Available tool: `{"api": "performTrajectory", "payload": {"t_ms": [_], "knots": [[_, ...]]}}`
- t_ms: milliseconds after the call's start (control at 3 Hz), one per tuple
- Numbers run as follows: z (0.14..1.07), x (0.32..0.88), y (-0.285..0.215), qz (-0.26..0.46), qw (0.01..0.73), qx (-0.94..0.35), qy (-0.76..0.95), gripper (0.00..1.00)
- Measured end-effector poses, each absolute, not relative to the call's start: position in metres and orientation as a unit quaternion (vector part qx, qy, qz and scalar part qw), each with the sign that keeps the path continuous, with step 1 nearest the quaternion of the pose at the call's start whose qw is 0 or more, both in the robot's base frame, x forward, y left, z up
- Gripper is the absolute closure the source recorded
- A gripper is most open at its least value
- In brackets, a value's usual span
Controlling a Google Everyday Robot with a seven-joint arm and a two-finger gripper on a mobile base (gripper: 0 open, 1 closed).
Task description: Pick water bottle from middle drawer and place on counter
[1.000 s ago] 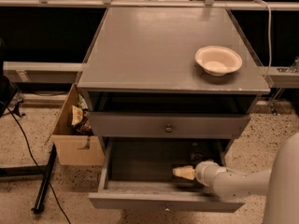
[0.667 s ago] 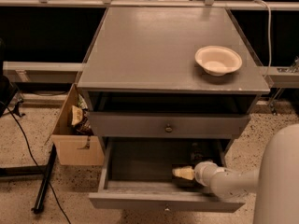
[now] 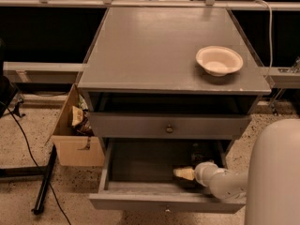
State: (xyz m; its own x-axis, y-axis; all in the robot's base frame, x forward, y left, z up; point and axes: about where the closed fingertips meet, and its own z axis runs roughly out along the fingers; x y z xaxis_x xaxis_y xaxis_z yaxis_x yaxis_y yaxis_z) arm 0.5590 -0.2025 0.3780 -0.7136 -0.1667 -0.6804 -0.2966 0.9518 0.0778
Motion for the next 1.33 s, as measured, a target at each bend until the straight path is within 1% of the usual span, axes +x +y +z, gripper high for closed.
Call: {"api": "performTrajectory", "payload": {"t_ms": [333,667,1333], "knots": [[0.3773,0.5598,-0.2064,0.083,0.360,-0.126,0.921,0.00],[0.3772,0.5592,-0.2095,0.077,0.362,-0.127,0.920,0.02],[0.3772,0.5592,-0.2095,0.077,0.362,-0.127,0.920,0.49]]}}
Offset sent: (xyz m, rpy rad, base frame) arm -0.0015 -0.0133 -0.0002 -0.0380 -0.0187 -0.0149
